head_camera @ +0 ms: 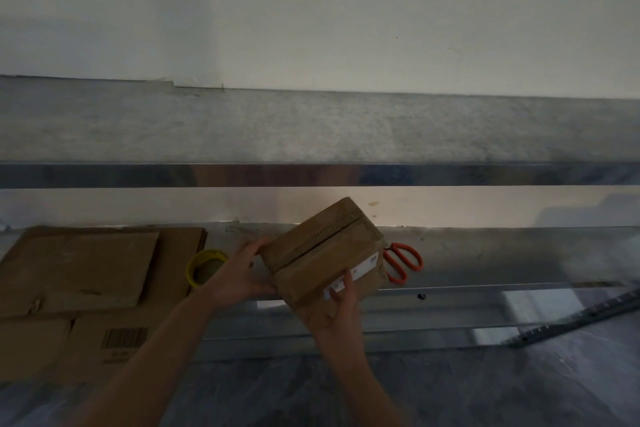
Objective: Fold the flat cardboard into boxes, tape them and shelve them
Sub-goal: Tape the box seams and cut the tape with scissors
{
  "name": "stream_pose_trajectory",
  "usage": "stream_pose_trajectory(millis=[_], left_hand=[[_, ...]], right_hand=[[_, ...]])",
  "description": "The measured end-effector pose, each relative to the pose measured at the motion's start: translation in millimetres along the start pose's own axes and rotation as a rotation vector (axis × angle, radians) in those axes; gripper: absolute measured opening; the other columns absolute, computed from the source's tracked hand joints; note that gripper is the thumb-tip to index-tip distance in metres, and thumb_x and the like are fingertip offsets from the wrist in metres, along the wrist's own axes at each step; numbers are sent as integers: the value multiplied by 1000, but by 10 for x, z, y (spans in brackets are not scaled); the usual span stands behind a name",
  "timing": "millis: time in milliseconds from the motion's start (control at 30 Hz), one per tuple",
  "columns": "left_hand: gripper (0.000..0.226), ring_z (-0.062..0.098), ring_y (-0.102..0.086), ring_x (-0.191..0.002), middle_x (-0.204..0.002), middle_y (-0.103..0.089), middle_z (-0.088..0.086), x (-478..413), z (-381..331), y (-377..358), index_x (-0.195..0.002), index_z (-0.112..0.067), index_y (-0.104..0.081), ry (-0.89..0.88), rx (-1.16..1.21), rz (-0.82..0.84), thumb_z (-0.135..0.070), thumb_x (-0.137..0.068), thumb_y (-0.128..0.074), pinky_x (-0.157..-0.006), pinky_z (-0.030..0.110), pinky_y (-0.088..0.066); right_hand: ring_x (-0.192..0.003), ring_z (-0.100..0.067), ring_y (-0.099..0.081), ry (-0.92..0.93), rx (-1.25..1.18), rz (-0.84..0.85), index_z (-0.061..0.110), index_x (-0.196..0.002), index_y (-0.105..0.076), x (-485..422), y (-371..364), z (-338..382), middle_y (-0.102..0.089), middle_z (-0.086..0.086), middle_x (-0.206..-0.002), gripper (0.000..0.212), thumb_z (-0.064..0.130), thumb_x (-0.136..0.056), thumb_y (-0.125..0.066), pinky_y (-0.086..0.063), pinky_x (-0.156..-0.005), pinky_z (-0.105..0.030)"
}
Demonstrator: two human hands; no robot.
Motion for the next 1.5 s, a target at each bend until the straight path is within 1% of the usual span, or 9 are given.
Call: stream_pose_trajectory(millis=[200,300,400,500,567,733,900,1267,1500], left_hand=[[86,5,-55,-110,-120,-54,-5,493,18,-361,-121,-26,-48,37,138,-162,-52,-49,-87,-95,27,-49],[82,-5,-57,-104,-109,-58,-24,681,-6,-472,-114,-44,-45,53,190,-238,-64,-44,-84,-81,6,-46],[90,-14,-56,-98,-108,-58,-33,746,-121,-549,-126,-59,-36,4,155,-258,-65,-50,-83,-73,3,-46],[89,-7,-57,-106,-125,-51,-19,692,-228,-579,-138,-53,-33,-27,116,-239,-45,-65,-84,-86,14,-52],[86,7,-52,-122,-140,-41,-6,601,-277,-573,-141,-39,-35,-50,141,-236,-30,-71,-84,-99,30,-50],[85,5,-51,-118,-141,-44,-4,455,-261,-563,-145,-29,-35,-9,124,-181,-31,-74,-81,-100,21,-46],[86,8,-50,-121,-145,-42,-3,328,-309,-544,-147,-30,-31,8,69,-163,-37,-76,-79,-104,28,-44],[90,11,-21,-143,-160,-6,-10,489,-314,-681,-153,-28,-13,-160,-218,-155,-53,-84,-64,-117,31,-26],[86,4,-24,-140,-155,-5,-22,599,-347,-760,-148,-36,-16,-157,-18,-131,-46,-81,-68,-105,7,-29]], right_hand=[[-130,-15,-50,86,-68,3,26,-149,-25,123,107,-117,-39,-3,-147,105,8,-66,-89,-54,-96,-35],[-125,3,-50,157,-13,89,22,-144,-34,159,193,-127,-41,0,-146,94,9,-68,-89,-48,-94,-15],[-127,5,-44,218,109,97,28,-141,-40,105,293,-68,-30,7,-147,92,22,-64,-91,-42,-101,-12],[-120,10,-47,191,117,34,38,-135,-40,-31,397,-62,-37,11,-138,91,18,-63,-92,-45,-93,-8],[-119,7,-48,171,166,48,43,-135,-36,-115,417,-54,-37,12,-138,91,18,-66,-90,-46,-96,-12],[-128,-9,-42,120,289,130,27,-146,-35,-284,436,-102,-30,8,-142,93,26,-69,-87,-43,-110,-33],[-129,-17,-42,86,315,155,29,-151,-26,-385,446,-99,-24,8,-146,94,30,-76,-82,-53,-96,-45],[-135,-16,-37,177,524,114,29,-153,-16,-141,490,-163,-30,0,-153,100,64,-75,-67,-40,-108,-34],[-135,-17,-43,199,424,132,34,-147,-24,-6,563,-146,-36,0,-151,84,37,-82,-76,-44,-108,-34]])
Point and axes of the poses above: each hand's wrist, its own x-axis away from the middle knuckle, its own y-axis out of the back of the hand, z = x × y, the point moved 5 cm from there along -x, towards the middle knuckle
